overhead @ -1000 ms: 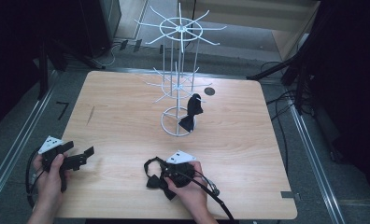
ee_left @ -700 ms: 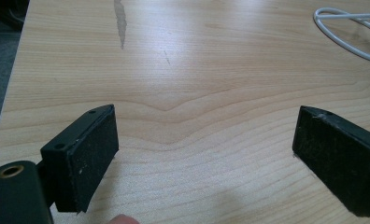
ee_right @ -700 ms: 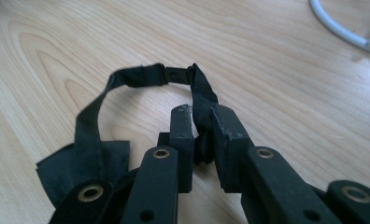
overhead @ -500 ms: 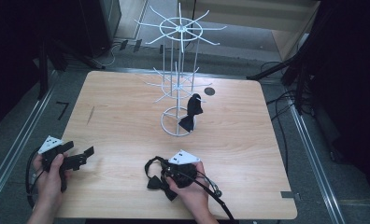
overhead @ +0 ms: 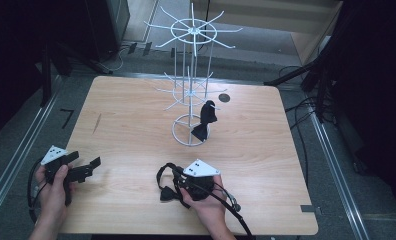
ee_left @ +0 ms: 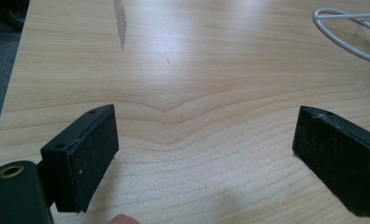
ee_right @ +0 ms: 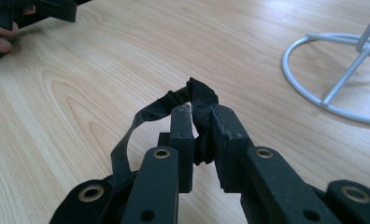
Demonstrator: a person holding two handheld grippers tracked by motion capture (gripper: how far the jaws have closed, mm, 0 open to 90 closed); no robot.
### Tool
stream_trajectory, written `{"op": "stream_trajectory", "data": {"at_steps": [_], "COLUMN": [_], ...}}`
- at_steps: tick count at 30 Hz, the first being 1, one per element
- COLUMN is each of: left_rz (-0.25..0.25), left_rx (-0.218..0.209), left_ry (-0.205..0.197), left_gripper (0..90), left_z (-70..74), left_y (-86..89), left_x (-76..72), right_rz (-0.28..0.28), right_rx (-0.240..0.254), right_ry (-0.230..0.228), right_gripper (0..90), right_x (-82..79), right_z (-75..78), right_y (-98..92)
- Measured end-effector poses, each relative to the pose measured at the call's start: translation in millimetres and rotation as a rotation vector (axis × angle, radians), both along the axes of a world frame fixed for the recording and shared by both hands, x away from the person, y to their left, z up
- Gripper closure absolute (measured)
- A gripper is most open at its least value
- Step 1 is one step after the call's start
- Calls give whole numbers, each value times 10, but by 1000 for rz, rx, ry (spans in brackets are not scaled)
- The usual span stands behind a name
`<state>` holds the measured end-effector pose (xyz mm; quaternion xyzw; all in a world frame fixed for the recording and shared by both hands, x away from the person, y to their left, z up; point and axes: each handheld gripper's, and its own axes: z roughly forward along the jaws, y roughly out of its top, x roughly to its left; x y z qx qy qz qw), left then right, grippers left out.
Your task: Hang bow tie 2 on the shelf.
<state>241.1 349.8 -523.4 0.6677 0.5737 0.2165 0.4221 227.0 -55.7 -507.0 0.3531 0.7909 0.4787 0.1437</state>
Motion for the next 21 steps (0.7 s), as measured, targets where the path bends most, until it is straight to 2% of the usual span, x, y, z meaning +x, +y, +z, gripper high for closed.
{"op": "stream_trajectory", "data": {"at_steps": [21], "left_rz": [-1], "left_rx": [1], "left_ry": [-1], "left_gripper": [77], "left_z": [0], "left_y": [-1], "left_x": [-1], "right_rz": [-15], "right_rx": [43], "right_ry": [-67], "right_gripper": [808], "right_x": [-16], "right_z": [203], "right_y": [-101]}}
